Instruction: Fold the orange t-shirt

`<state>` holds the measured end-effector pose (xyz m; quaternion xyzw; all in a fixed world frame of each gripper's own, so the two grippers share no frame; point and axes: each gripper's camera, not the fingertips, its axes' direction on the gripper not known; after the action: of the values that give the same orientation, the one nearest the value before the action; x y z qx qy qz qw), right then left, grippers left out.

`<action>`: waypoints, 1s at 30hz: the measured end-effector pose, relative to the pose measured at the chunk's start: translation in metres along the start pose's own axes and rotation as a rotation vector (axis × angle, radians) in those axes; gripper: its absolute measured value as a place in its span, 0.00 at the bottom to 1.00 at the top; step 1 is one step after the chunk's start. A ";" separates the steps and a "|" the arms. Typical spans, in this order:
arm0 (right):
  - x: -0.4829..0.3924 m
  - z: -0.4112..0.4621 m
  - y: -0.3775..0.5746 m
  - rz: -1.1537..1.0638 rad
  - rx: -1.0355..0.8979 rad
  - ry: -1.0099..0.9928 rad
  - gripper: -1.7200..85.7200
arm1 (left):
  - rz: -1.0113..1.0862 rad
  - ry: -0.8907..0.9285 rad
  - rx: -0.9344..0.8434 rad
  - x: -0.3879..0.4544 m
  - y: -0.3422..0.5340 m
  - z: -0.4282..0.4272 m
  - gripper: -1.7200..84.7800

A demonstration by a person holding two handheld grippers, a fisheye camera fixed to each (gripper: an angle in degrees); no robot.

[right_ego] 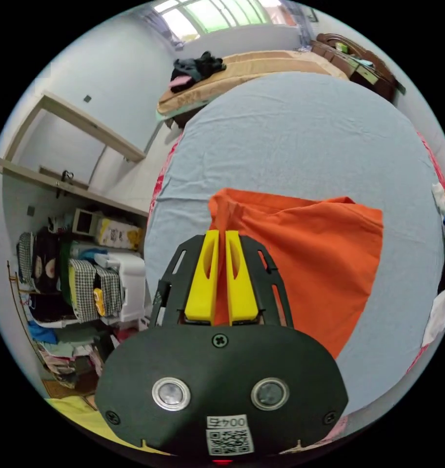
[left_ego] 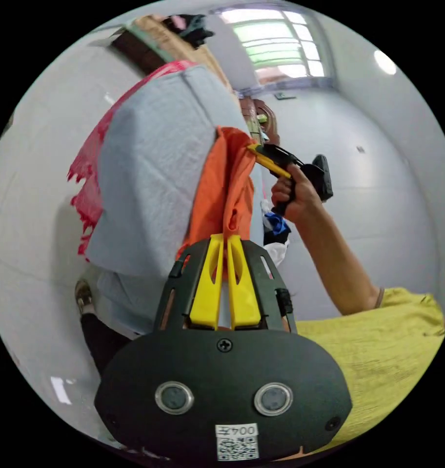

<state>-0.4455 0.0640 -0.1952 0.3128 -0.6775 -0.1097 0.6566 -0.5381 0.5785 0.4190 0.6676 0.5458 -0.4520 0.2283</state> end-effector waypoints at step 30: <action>-0.067 -0.153 0.468 -0.707 -0.096 0.473 0.09 | -0.140 0.021 0.033 0.023 -0.168 -0.103 0.03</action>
<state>-0.4338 0.5071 0.0289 0.5115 -0.3534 -0.2843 0.7298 -0.6591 0.7235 0.4810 0.6364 0.5858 -0.4687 0.1793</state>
